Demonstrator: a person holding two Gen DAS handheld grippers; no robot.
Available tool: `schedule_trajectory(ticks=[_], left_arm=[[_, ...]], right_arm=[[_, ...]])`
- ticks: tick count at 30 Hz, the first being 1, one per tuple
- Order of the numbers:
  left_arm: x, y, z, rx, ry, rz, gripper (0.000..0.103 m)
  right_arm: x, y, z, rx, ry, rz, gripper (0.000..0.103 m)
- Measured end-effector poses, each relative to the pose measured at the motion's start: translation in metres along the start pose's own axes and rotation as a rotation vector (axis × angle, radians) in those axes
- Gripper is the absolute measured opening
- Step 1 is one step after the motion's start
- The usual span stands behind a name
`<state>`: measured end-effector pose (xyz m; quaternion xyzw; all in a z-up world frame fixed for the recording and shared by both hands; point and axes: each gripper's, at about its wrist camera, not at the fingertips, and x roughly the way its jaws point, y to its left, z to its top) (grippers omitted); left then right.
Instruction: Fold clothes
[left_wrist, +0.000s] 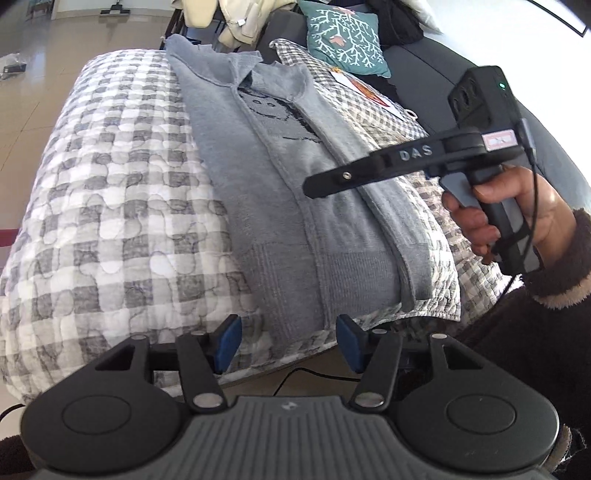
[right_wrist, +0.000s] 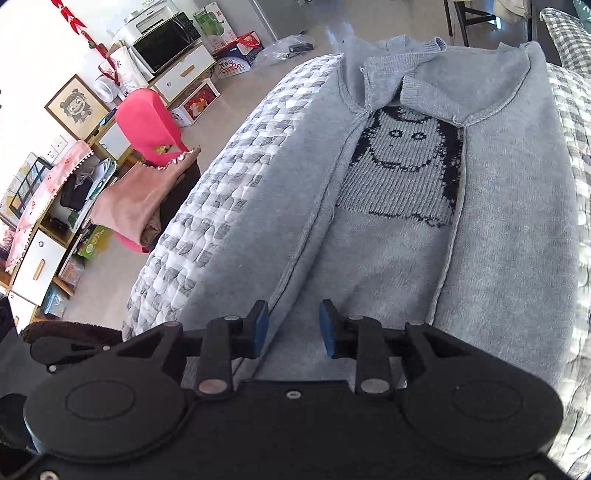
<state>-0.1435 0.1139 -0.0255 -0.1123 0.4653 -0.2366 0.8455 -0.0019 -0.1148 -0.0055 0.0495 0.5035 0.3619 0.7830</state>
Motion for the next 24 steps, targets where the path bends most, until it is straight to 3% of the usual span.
schedule_trajectory(ticks=[6, 11, 12, 13, 20, 24], left_arm=[[0.004, 0.019, 0.004, -0.087, -0.017, -0.051, 0.055], [0.005, 0.017, 0.004, -0.086, -0.029, -0.059, 0.055], [0.005, 0.016, 0.004, -0.085, -0.028, -0.059, 0.055], [0.004, 0.015, 0.004, -0.088, -0.028, -0.062, 0.055], [0.000, 0.010, 0.006, -0.073, -0.008, -0.079, 0.054], [0.000, 0.005, 0.023, -0.046, 0.016, -0.032, 0.054]], right_arm=[[0.007, 0.013, -0.022, -0.003, 0.062, 0.083, 0.032], [0.011, 0.023, -0.031, 0.018, 0.052, 0.098, 0.032], [0.011, 0.025, -0.032, 0.020, 0.039, 0.089, 0.025], [0.010, 0.026, -0.033, 0.021, 0.028, 0.075, 0.010], [-0.026, 0.023, -0.038, 0.025, -0.052, 0.080, 0.006], [-0.017, 0.013, -0.041, 0.044, 0.015, 0.053, 0.007]])
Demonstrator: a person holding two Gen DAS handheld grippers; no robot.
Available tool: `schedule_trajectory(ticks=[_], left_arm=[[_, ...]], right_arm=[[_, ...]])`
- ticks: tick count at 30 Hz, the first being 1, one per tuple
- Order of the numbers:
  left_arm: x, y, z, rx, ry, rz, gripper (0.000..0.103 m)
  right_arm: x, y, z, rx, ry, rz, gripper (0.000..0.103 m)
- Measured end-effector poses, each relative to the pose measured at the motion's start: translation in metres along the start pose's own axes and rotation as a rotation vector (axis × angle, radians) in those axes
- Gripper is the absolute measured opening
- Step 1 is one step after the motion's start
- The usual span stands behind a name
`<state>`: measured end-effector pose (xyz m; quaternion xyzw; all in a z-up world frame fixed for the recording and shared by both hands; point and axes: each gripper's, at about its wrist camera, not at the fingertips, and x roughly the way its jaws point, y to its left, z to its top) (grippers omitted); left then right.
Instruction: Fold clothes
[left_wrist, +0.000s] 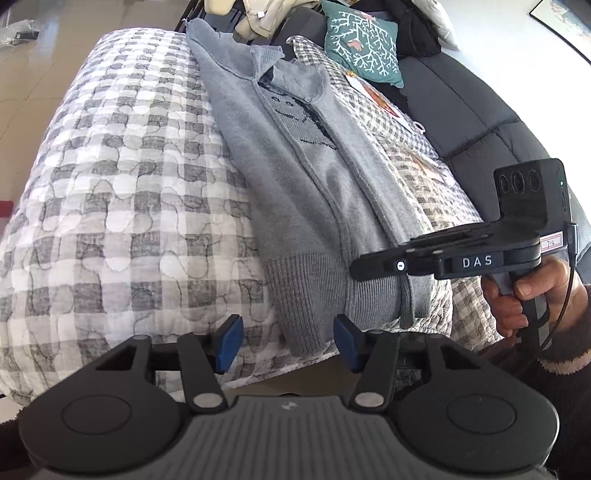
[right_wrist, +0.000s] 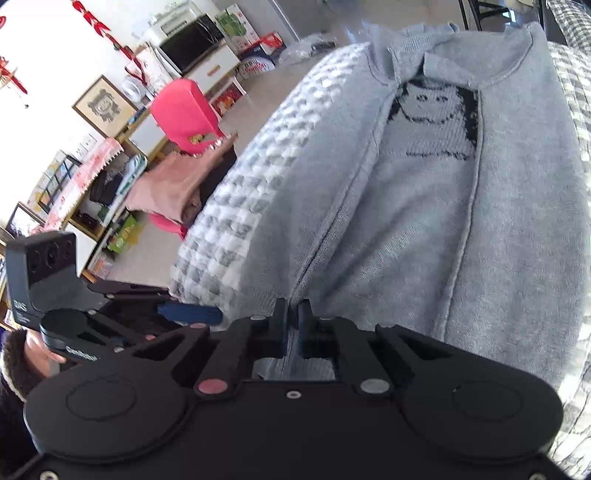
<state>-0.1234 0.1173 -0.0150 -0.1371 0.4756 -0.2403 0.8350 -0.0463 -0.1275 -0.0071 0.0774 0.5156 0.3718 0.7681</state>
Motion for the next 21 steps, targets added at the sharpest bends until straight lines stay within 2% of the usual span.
schedule_trajectory(ticks=[2, 4, 7, 10, 14, 16, 18, 21], left_arm=[[-0.006, -0.004, 0.012, 0.026, -0.029, -0.003, 0.054], [-0.007, -0.012, 0.032, 0.062, -0.062, -0.002, 0.054], [-0.001, -0.020, 0.057, 0.108, -0.090, 0.022, 0.056], [0.028, -0.031, 0.088, 0.163, -0.080, 0.062, 0.057], [0.054, -0.035, 0.117, 0.232, -0.104, 0.117, 0.057], [0.072, -0.032, 0.142, 0.278, -0.192, 0.198, 0.057], [0.085, -0.025, 0.158, 0.280, -0.221, 0.235, 0.057], [0.106, -0.014, 0.188, 0.271, -0.272, 0.234, 0.057]], right_arm=[[0.001, -0.005, 0.002, 0.018, 0.013, 0.002, 0.009], [-0.008, -0.006, 0.010, 0.020, -0.027, -0.002, 0.018], [-0.030, -0.018, 0.040, 0.064, -0.139, -0.036, 0.033], [-0.037, -0.032, 0.066, 0.122, -0.215, -0.072, 0.033], [-0.037, -0.051, 0.096, 0.197, -0.253, -0.068, 0.034], [-0.036, -0.062, 0.110, 0.232, -0.276, -0.058, 0.038], [-0.033, -0.074, 0.123, 0.273, -0.300, -0.051, 0.039], [-0.027, -0.094, 0.139, 0.329, -0.319, -0.056, 0.040]])
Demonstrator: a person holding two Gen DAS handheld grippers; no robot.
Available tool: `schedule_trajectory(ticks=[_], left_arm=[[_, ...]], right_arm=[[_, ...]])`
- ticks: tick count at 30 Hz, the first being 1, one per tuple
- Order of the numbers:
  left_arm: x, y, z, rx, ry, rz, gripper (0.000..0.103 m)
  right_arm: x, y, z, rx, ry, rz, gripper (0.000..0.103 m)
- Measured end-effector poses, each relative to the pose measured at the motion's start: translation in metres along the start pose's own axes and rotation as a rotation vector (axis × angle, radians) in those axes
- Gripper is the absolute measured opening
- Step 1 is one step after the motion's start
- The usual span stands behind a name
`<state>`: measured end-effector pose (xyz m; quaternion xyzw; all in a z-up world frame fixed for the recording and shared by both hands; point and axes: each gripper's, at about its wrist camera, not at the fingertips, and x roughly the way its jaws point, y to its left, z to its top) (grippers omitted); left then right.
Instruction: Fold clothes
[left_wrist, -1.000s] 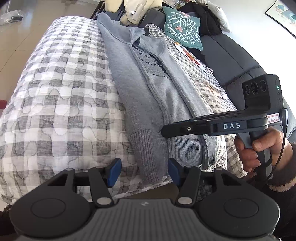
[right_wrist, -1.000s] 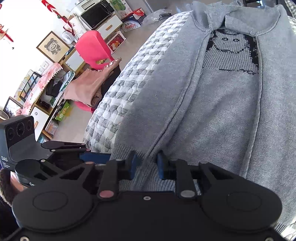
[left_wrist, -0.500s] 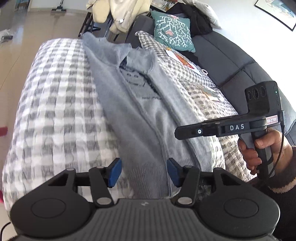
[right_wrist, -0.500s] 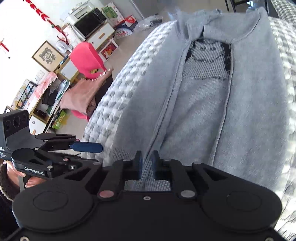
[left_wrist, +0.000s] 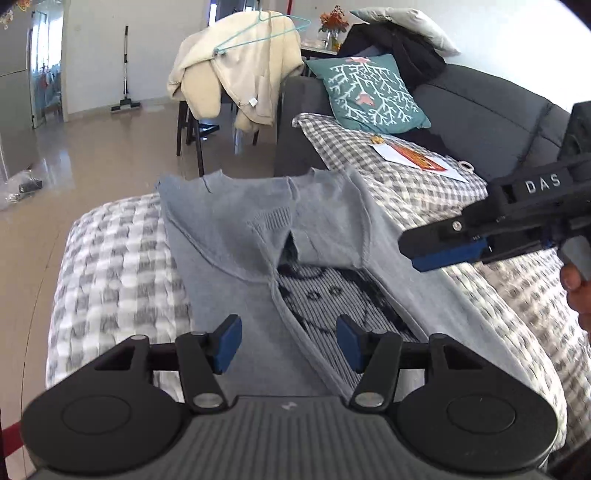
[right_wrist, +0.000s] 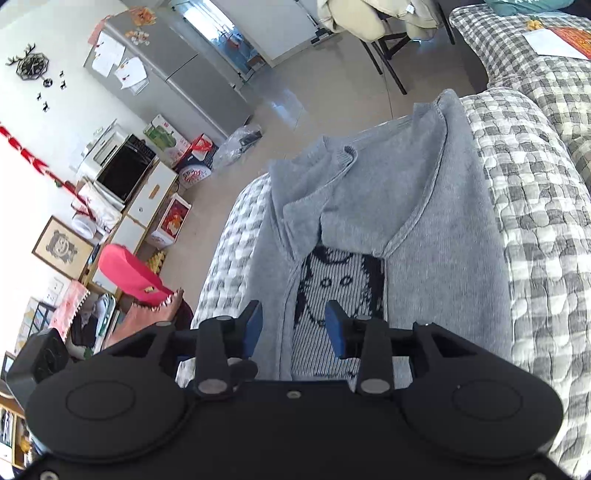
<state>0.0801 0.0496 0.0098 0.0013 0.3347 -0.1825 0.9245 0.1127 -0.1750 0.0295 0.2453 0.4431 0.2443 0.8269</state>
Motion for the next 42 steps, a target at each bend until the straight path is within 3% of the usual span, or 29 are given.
schedule_trajectory(ticks=[7, 9, 12, 15, 17, 19, 23, 25, 27, 30, 32, 33, 34, 40, 42], left_arm=[[0.056, 0.012, 0.035, 0.075, -0.049, 0.023, 0.057], [0.068, 0.018, 0.040, 0.067, -0.052, -0.010, 0.057], [0.079, 0.021, 0.042, 0.060, -0.054, -0.213, 0.057], [0.091, 0.019, 0.042, 0.075, 0.056, -0.443, 0.057], [0.091, 0.018, 0.042, 0.106, 0.093, -0.539, 0.057], [0.085, 0.021, 0.043, 0.125, 0.077, -0.560, 0.057], [0.078, 0.048, 0.057, 0.130, -0.009, -0.418, 0.057], [0.087, 0.066, 0.065, 0.126, -0.028, -0.271, 0.058], [0.105, 0.095, 0.073, 0.055, -0.038, -0.138, 0.057], [0.118, 0.121, 0.078, -0.019, -0.048, -0.053, 0.057], [0.132, 0.144, 0.088, -0.109, -0.047, -0.007, 0.057], [0.134, 0.149, 0.089, -0.135, -0.042, -0.004, 0.057], [0.137, 0.154, 0.091, -0.161, -0.036, -0.002, 0.057], [0.152, 0.167, 0.101, -0.241, -0.019, 0.013, 0.052], [0.156, 0.165, 0.101, -0.258, -0.023, 0.030, 0.034]], right_arm=[[0.024, -0.029, 0.041, 0.079, -0.009, -0.009, 0.042], [0.031, -0.036, 0.053, 0.093, -0.012, 0.000, 0.045], [0.043, -0.044, 0.069, 0.098, -0.025, 0.008, 0.048], [0.058, -0.052, 0.081, 0.096, -0.032, 0.002, 0.050], [0.068, -0.055, 0.087, 0.099, -0.036, -0.007, 0.050], [0.081, -0.059, 0.092, 0.093, -0.038, -0.019, 0.050], [0.099, -0.060, 0.100, 0.050, -0.055, -0.033, 0.050], [0.107, -0.058, 0.101, 0.026, -0.070, -0.039, 0.050], [0.115, -0.055, 0.101, -0.003, -0.086, -0.040, 0.050], [0.124, -0.049, 0.099, -0.047, -0.110, -0.041, 0.046], [0.127, -0.046, 0.098, -0.081, -0.119, -0.036, 0.033], [0.129, -0.045, 0.097, -0.099, -0.122, -0.034, 0.017], [0.128, -0.044, 0.096, -0.116, -0.127, -0.033, 0.007], [0.109, -0.051, 0.088, -0.128, -0.266, -0.073, 0.004], [0.114, -0.055, 0.089, -0.118, -0.233, -0.110, 0.004]])
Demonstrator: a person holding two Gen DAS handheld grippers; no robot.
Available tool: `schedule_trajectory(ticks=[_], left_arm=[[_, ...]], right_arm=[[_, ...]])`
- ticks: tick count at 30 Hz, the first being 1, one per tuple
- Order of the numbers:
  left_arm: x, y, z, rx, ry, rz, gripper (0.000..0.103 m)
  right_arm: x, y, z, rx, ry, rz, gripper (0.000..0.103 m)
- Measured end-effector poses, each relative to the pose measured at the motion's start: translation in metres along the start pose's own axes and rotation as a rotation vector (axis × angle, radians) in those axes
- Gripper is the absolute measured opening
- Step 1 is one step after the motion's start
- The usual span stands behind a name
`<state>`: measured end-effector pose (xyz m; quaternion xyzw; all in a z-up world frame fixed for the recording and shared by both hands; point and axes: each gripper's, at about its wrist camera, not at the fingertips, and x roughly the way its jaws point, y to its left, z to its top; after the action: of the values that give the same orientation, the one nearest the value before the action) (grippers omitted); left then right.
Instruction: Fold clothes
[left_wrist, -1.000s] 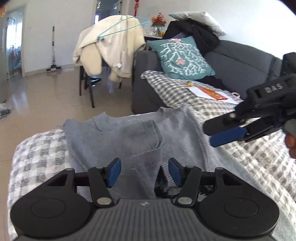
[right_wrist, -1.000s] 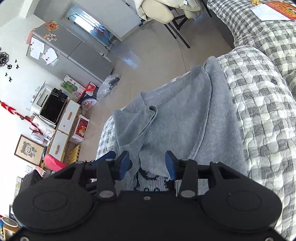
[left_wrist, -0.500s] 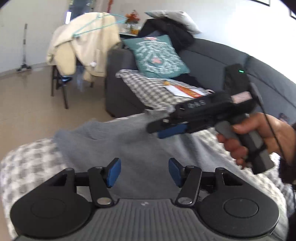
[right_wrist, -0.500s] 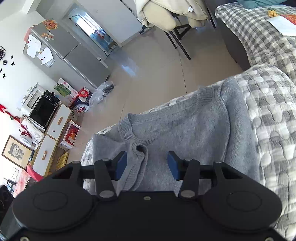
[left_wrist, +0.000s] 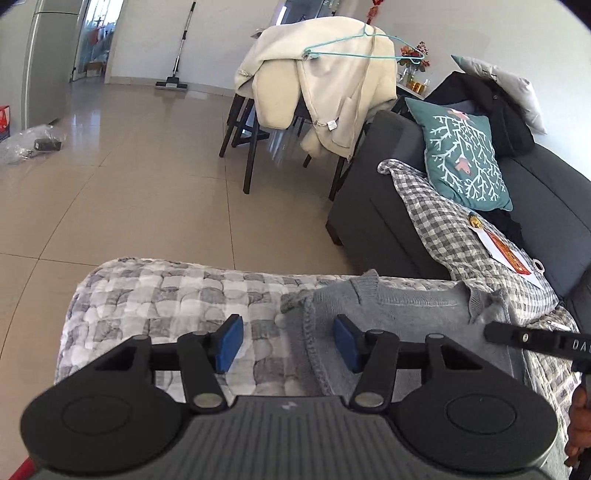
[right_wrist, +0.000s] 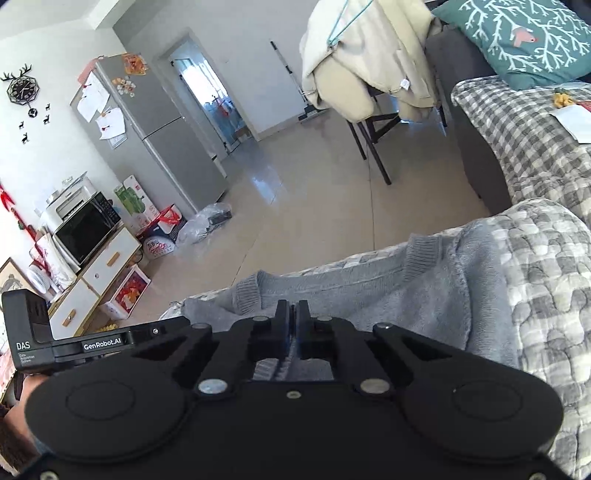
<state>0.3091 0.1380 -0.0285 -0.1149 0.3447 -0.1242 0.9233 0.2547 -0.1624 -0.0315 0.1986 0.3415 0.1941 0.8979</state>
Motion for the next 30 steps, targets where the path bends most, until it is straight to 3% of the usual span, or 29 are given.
schedule_trajectory(ticks=[1, 2, 6, 8, 11, 12, 14, 17, 20, 22, 24, 26, 30], left_arm=[[0.002, -0.002, -0.001, -0.002, -0.001, 0.007, 0.030], [0.004, -0.003, -0.002, -0.003, -0.002, 0.013, 0.013], [0.003, -0.026, -0.006, 0.114, -0.027, 0.131, 0.010], [0.001, -0.039, -0.009, 0.170, -0.017, 0.181, 0.013], [-0.012, -0.047, -0.008, 0.159, -0.003, 0.188, 0.035], [-0.024, -0.053, -0.010, 0.150, -0.031, 0.178, 0.037], [-0.036, -0.061, -0.014, 0.166, -0.049, 0.154, 0.040], [-0.051, -0.085, -0.036, 0.263, -0.002, 0.143, 0.045], [-0.037, -0.098, -0.063, 0.394, 0.056, 0.248, 0.046], [-0.040, -0.100, -0.073, 0.417, 0.013, 0.263, 0.046], [-0.048, -0.106, -0.071, 0.388, 0.036, 0.269, 0.046], [-0.066, -0.110, -0.069, 0.324, 0.085, 0.218, 0.052], [-0.100, -0.123, -0.085, 0.318, 0.098, 0.177, 0.054]], right_arm=[[0.005, -0.003, -0.001, 0.013, 0.030, -0.012, 0.006], [0.008, -0.006, -0.001, 0.028, 0.049, -0.016, 0.008], [0.001, -0.015, -0.002, 0.101, 0.045, 0.005, 0.032], [-0.011, -0.012, -0.003, 0.083, 0.041, -0.015, 0.035], [-0.021, -0.002, -0.004, 0.018, 0.067, -0.032, 0.035], [-0.025, 0.004, -0.006, -0.010, 0.077, -0.034, 0.035], [-0.030, 0.015, -0.013, -0.065, 0.093, -0.030, 0.035], [-0.030, 0.035, -0.028, -0.167, 0.149, -0.043, 0.035], [-0.020, 0.044, -0.046, -0.247, 0.210, -0.111, 0.034], [-0.019, 0.048, -0.054, -0.295, 0.183, -0.140, 0.033], [-0.024, 0.052, -0.056, -0.281, 0.185, -0.157, 0.034], [-0.037, 0.055, -0.055, -0.239, 0.190, -0.152, 0.037], [-0.075, 0.054, -0.059, -0.214, 0.195, -0.161, 0.046]])
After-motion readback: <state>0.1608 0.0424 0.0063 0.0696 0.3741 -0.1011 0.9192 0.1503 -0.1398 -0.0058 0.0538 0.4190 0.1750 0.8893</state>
